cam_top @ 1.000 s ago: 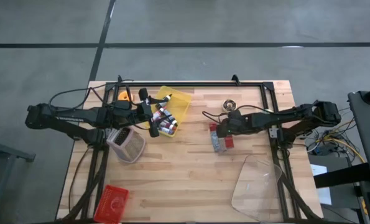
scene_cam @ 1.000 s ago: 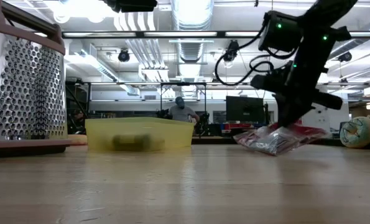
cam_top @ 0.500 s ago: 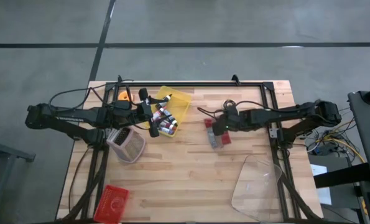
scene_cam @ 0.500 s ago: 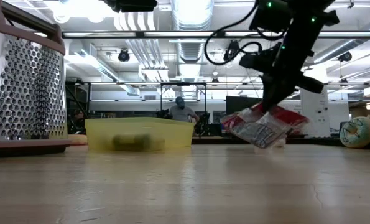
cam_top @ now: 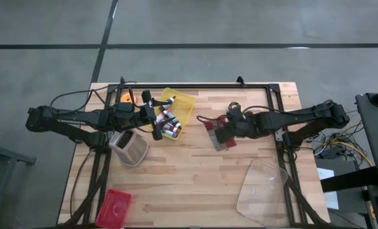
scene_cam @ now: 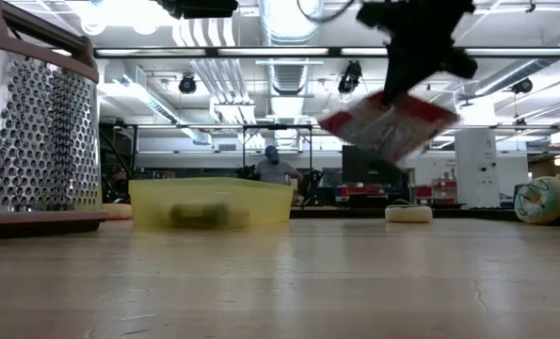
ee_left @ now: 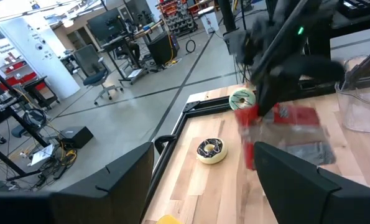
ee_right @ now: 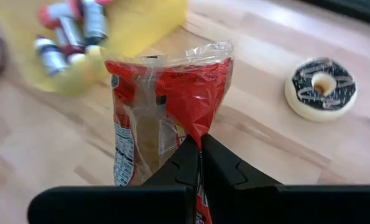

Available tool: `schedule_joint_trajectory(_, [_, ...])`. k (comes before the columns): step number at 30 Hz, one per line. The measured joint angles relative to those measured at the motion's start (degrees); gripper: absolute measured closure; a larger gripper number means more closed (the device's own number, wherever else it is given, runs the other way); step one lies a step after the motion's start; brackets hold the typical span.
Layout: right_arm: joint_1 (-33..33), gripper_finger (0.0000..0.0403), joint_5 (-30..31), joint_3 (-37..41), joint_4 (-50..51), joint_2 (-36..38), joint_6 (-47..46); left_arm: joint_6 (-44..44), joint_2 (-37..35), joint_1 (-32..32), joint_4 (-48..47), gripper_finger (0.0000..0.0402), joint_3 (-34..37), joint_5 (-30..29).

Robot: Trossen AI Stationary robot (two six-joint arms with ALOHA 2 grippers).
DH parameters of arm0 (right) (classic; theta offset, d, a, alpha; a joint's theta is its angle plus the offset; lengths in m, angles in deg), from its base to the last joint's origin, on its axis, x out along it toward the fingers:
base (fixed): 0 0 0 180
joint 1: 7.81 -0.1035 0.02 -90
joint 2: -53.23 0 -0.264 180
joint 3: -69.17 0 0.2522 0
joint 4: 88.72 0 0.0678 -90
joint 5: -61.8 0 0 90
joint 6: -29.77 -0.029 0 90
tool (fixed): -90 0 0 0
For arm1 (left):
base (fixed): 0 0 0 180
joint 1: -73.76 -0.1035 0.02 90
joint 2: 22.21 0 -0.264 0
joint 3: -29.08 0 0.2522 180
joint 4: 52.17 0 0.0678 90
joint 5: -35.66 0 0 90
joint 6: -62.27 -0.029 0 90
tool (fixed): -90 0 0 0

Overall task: Pick & Place Food Item
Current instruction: Put the red popcorn bag into the transparent bin

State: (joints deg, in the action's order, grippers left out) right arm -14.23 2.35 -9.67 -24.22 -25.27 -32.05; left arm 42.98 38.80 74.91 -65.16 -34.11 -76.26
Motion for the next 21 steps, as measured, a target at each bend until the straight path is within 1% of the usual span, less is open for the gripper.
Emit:
schedule_joint_trajectory(4, [-4.34, 0.0394, 3.07, -4.64, 3.24, 0.00, 0.09, 0.00, 0.00, -0.01, 0.00, 0.0122, 0.00, -0.01])
schedule_joint_trajectory(7, [-8.35, 0.0394, 5.53, -8.00, 4.22, -0.03, 0.47, 0.00, 0.00, 0.00, 0.01, 0.0122, 0.00, 0.00])
schedule_joint_trajectory(11, [-14.29, 0.0394, 10.23, -12.95, 7.07, -0.47, 0.43, 0.00, 0.00, 0.00, 0.00, 0.0122, 0.00, 0.00])
schedule_joint_trajectory(13, [-16.93, 0.0394, 11.47, -14.88, 7.87, -1.00, 1.47, 0.00, 0.00, -0.01, 0.02, 0.0122, 0.00, -0.01])
schedule_joint_trajectory(17, [-21.93, 0.0394, 10.67, -18.15, 8.83, -1.67, 3.95, 0.00, 0.00, -0.01, 0.02, 0.0122, 0.00, -0.01])
schedule_joint_trajectory(21, [-26.71, 0.0394, 6.84, -21.51, 12.26, -2.90, 3.53, 0.00, 0.00, 0.00, 0.02, 0.0122, 0.00, 0.00])
